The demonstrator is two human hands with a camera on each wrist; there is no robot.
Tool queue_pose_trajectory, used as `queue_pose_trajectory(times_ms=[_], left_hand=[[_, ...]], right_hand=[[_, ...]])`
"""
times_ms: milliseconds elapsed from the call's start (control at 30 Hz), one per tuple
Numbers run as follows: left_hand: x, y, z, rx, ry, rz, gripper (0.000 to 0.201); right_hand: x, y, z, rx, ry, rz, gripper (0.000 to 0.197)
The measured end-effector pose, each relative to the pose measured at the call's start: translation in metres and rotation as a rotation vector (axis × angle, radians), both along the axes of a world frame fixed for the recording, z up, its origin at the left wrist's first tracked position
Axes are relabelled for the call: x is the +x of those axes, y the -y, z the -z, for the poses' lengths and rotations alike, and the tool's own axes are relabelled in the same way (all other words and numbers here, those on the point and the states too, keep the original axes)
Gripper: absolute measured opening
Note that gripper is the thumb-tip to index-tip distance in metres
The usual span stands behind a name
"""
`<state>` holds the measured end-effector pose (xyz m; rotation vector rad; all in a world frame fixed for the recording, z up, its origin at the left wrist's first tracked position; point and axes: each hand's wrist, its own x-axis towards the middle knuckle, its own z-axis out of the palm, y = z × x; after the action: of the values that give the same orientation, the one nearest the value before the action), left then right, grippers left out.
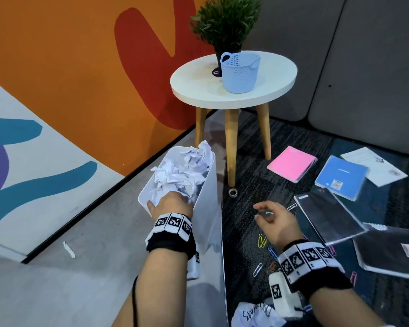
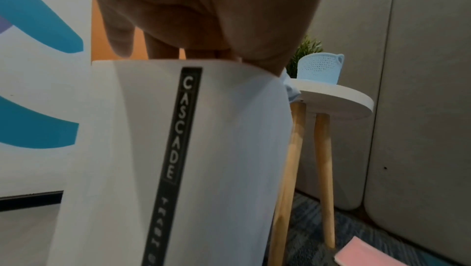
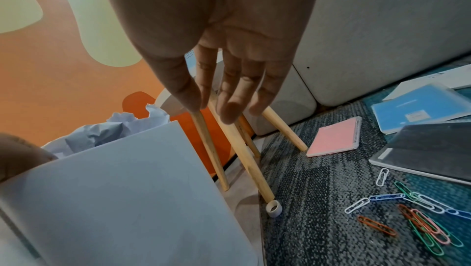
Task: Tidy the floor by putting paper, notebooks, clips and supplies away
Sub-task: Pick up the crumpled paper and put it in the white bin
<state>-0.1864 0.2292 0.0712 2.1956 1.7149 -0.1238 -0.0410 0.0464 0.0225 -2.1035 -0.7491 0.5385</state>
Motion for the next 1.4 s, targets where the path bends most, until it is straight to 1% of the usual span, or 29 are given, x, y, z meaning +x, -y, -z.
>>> queue_pose_trajectory(times_ms=[100, 167, 267, 367, 433, 500, 600, 667, 700, 800, 867, 933, 1033, 1067, 1133, 1167, 1233, 1300, 1333, 1400], left_hand=[[0.005, -0.002, -0.004, 0.000, -0.002, -0.020, 0.044], [0.008, 0.000, -0.011, 0.058, 0.010, -0.041, 0.042], [0.011, 0.004, -0.023, 0.130, -0.034, -0.046, 0.046], [0.015, 0.008, -0.040, 0.152, -0.031, -0.009, 0.044], [0.020, 0.016, -0.054, 0.175, 0.046, 0.045, 0.032], [0.028, 0.031, -0.068, 0.186, 0.168, 0.099, 0.024], [0.045, 0.060, -0.070, 0.154, 0.293, 0.217, 0.015], [0.057, 0.081, -0.053, 0.100, 0.292, 0.326, 0.014], [0.061, 0.090, -0.040, 0.059, 0.266, 0.384, 0.013], [0.068, 0.112, 0.009, -0.091, 0.132, 0.518, 0.010], [0.068, 0.125, 0.044, -0.188, 0.063, 0.576, 0.012], [0.064, 0.136, 0.077, -0.266, -0.016, 0.614, 0.019], [0.050, 0.151, 0.117, -0.310, -0.130, 0.636, 0.025], [0.045, 0.156, 0.127, -0.312, -0.159, 0.645, 0.028], [0.037, 0.162, 0.142, -0.322, -0.208, 0.675, 0.035], [0.034, 0.165, 0.148, -0.335, -0.230, 0.689, 0.038], [0.030, 0.169, 0.156, -0.355, -0.259, 0.703, 0.040], [0.028, 0.172, 0.162, -0.356, -0.268, 0.707, 0.042], [0.028, 0.172, 0.163, -0.354, -0.265, 0.710, 0.042], [0.029, 0.172, 0.162, -0.345, -0.254, 0.703, 0.039]], right_hand=[[0.000, 0.004, 0.004, 0.000, -0.019, 0.011, 0.015], [0.001, 0.007, 0.005, -0.003, -0.021, 0.010, 0.013], [0.004, 0.015, 0.006, -0.014, -0.014, 0.006, 0.011], [0.007, 0.025, 0.012, 0.004, -0.028, 0.012, 0.011], [0.008, 0.032, 0.020, 0.009, -0.032, 0.012, 0.011], [0.008, 0.038, 0.028, 0.000, -0.027, 0.018, 0.011], [0.005, 0.046, 0.042, -0.027, -0.049, 0.031, 0.015], [0.001, 0.055, 0.051, -0.092, -0.071, 0.053, 0.016], [-0.002, 0.060, 0.056, -0.149, -0.077, 0.049, 0.014], [-0.014, 0.072, 0.072, -0.293, -0.106, -0.003, 0.011], [-0.022, 0.081, 0.084, -0.349, -0.134, -0.007, 0.013], [-0.031, 0.092, 0.102, -0.441, -0.156, -0.037, 0.017], [-0.046, 0.109, 0.133, -0.548, -0.227, -0.094, 0.026], [-0.050, 0.115, 0.140, -0.578, -0.253, -0.106, 0.032], [-0.057, 0.125, 0.151, -0.637, -0.313, -0.161, 0.051], [-0.061, 0.129, 0.156, -0.663, -0.337, -0.194, 0.057], [-0.071, 0.134, 0.164, -0.683, -0.335, -0.208, 0.060], [-0.080, 0.136, 0.173, -0.703, -0.353, -0.146, 0.066], [-0.084, 0.137, 0.175, -0.708, -0.353, -0.119, 0.066], [-0.087, 0.137, 0.176, -0.672, -0.314, -0.093, 0.058]])
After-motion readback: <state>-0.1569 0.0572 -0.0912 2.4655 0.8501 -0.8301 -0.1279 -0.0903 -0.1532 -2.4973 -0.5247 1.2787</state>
